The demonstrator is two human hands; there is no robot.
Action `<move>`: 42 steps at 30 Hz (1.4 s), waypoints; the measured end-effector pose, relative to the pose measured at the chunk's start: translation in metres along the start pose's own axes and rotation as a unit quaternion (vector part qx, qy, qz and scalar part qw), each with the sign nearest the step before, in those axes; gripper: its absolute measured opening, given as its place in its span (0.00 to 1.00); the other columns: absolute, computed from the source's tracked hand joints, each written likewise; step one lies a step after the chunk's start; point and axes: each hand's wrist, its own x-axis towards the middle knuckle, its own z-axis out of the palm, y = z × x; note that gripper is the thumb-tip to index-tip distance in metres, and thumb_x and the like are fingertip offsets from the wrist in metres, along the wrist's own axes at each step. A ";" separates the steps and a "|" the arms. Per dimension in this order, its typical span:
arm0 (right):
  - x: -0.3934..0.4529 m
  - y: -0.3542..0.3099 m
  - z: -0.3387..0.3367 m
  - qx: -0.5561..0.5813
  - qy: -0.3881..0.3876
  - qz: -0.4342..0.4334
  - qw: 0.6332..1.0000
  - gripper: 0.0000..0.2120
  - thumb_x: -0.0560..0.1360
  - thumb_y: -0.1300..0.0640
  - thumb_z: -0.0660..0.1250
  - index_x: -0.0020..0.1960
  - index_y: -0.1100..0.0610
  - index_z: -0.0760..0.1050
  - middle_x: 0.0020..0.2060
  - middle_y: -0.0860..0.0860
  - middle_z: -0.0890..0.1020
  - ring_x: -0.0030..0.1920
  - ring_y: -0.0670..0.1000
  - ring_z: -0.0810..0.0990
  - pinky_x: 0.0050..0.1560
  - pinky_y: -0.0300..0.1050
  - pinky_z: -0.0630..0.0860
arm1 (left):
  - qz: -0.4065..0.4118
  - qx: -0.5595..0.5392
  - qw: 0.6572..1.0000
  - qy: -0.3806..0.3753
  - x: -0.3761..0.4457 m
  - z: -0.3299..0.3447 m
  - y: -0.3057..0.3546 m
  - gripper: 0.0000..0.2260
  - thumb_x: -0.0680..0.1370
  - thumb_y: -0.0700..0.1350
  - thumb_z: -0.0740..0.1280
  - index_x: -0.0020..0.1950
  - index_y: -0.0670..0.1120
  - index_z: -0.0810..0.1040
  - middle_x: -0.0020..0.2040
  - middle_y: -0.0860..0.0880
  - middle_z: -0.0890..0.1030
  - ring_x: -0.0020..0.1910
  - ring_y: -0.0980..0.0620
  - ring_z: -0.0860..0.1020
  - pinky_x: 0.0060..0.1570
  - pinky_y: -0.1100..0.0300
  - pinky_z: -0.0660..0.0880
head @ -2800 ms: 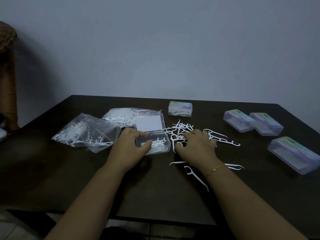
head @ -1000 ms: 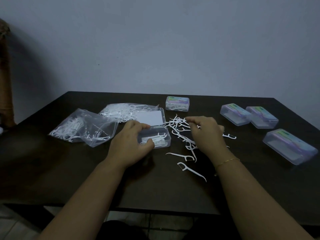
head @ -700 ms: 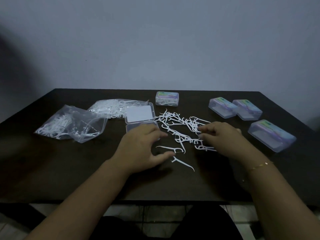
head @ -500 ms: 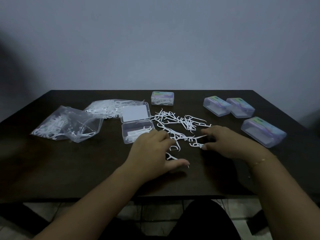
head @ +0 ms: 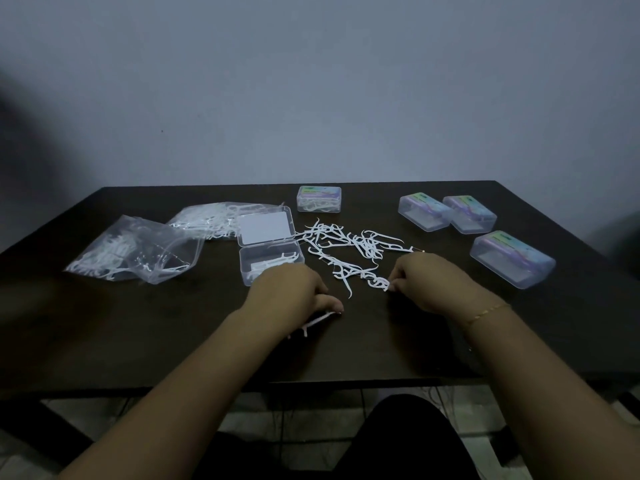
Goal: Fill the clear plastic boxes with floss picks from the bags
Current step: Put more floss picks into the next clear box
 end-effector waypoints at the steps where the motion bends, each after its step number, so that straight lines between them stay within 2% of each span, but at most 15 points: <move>1: 0.000 -0.001 0.000 -0.004 -0.005 0.006 1.000 0.07 0.77 0.52 0.65 0.51 0.52 0.79 0.51 0.50 0.81 0.52 0.52 0.78 0.58 0.51 0.75 | 0.002 -0.007 1.000 -0.017 0.000 -0.003 -0.001 0.16 0.73 0.63 0.66 0.54 0.56 0.83 0.52 0.53 0.83 0.54 0.52 0.78 0.51 0.57 0.75; 5: 0.002 -0.004 -0.001 0.005 -0.032 0.037 0.999 0.11 0.77 0.52 0.63 0.54 0.55 0.78 0.49 0.52 0.81 0.50 0.53 0.79 0.57 0.51 0.76 | 0.023 0.020 0.997 -0.077 0.000 -0.016 -0.001 0.14 0.74 0.61 0.68 0.53 0.56 0.84 0.49 0.55 0.84 0.49 0.56 0.79 0.51 0.58 0.76; 10: -0.003 -0.008 -0.001 0.032 -0.039 0.052 0.997 0.13 0.75 0.50 0.67 0.55 0.56 0.77 0.49 0.52 0.80 0.50 0.53 0.79 0.57 0.51 0.76 | 0.027 0.013 0.995 -0.095 -0.004 -0.023 0.002 0.14 0.69 0.61 0.71 0.48 0.55 0.85 0.44 0.56 0.84 0.45 0.59 0.79 0.50 0.58 0.77; 14: -0.006 -0.005 0.004 0.078 -0.022 0.058 0.995 0.10 0.73 0.53 0.68 0.51 0.58 0.79 0.46 0.54 0.82 0.49 0.54 0.80 0.55 0.51 0.77 | 0.028 0.021 0.989 -0.146 -0.009 -0.030 0.001 0.22 0.66 0.61 0.75 0.55 0.52 0.82 0.50 0.56 0.83 0.48 0.57 0.79 0.52 0.60 0.76; 17: -0.008 -0.005 0.004 0.105 -0.030 0.068 0.992 0.11 0.73 0.54 0.68 0.51 0.59 0.79 0.48 0.56 0.81 0.51 0.55 0.80 0.57 0.52 0.77 | 0.033 0.038 0.985 -0.164 -0.010 -0.032 0.001 0.22 0.67 0.58 0.75 0.58 0.52 0.80 0.54 0.55 0.82 0.51 0.56 0.79 0.53 0.60 0.75; 20: -0.009 -0.006 0.004 0.109 -0.035 0.071 0.991 0.12 0.73 0.54 0.68 0.52 0.60 0.79 0.50 0.57 0.81 0.52 0.55 0.79 0.58 0.52 0.76 | 0.037 0.053 0.987 -0.149 -0.008 -0.031 0.001 0.17 0.70 0.53 0.74 0.57 0.52 0.81 0.53 0.54 0.82 0.46 0.56 0.77 0.45 0.64 0.72; 24: -0.013 -0.006 0.006 0.113 -0.018 0.062 0.991 0.11 0.73 0.54 0.68 0.51 0.61 0.79 0.49 0.57 0.81 0.51 0.56 0.79 0.56 0.52 0.77 | 0.032 0.078 0.988 -0.130 -0.006 -0.030 -0.001 0.09 0.72 0.50 0.72 0.51 0.52 0.83 0.49 0.55 0.83 0.47 0.56 0.79 0.48 0.61 0.76; 27: -0.020 -0.005 0.012 0.114 0.014 0.052 0.992 0.11 0.74 0.55 0.67 0.51 0.61 0.80 0.48 0.58 0.82 0.50 0.56 0.80 0.54 0.51 0.77 | 0.025 0.082 0.988 -0.129 -0.006 -0.030 -0.001 0.04 0.72 0.48 0.72 0.46 0.52 0.83 0.42 0.55 0.82 0.39 0.58 0.79 0.44 0.60 0.77; 29: -0.022 -0.004 0.016 0.128 0.037 0.047 0.990 0.11 0.73 0.55 0.67 0.50 0.62 0.80 0.48 0.58 0.82 0.49 0.56 0.80 0.53 0.52 0.77 | 0.024 0.091 0.987 -0.133 -0.007 -0.027 -0.001 0.06 0.72 0.49 0.71 0.45 0.50 0.82 0.41 0.54 0.82 0.33 0.59 0.76 0.41 0.60 0.76; 32: -0.021 -0.004 0.014 0.165 0.034 0.054 0.984 0.11 0.74 0.55 0.68 0.50 0.62 0.80 0.49 0.58 0.82 0.50 0.56 0.80 0.55 0.53 0.77 | 0.023 0.099 0.987 -0.128 -0.007 -0.023 -0.001 0.09 0.71 0.51 0.71 0.48 0.49 0.81 0.46 0.51 0.82 0.40 0.53 0.78 0.44 0.57 0.77; 35: -0.017 -0.008 0.013 0.201 0.058 0.047 0.977 0.06 0.74 0.54 0.69 0.44 0.57 0.81 0.44 0.54 0.83 0.48 0.53 0.80 0.55 0.52 0.76 | 0.022 0.087 0.989 -0.114 -0.007 -0.021 -0.005 0.07 0.70 0.51 0.72 0.44 0.51 0.77 0.46 0.52 0.80 0.44 0.52 0.77 0.44 0.56 0.76; 39: -0.008 -0.027 0.019 0.225 0.137 -0.002 0.965 0.10 0.74 0.54 0.67 0.35 0.50 0.75 0.38 0.47 0.81 0.47 0.52 0.79 0.58 0.55 0.73 | 0.027 0.063 0.995 -0.079 -0.010 -0.015 -0.011 0.09 0.70 0.48 0.72 0.39 0.53 0.71 0.42 0.55 0.75 0.45 0.53 0.74 0.41 0.59 0.69; 42: 0.002 -0.051 0.021 0.237 0.189 -0.067 0.950 0.07 0.76 0.53 0.65 0.38 0.49 0.74 0.38 0.45 0.79 0.48 0.51 0.79 0.59 0.55 0.71 | 0.026 0.027 0.997 -0.072 -0.011 -0.014 -0.015 0.07 0.71 0.47 0.72 0.43 0.54 0.74 0.45 0.55 0.77 0.46 0.54 0.75 0.45 0.59 0.72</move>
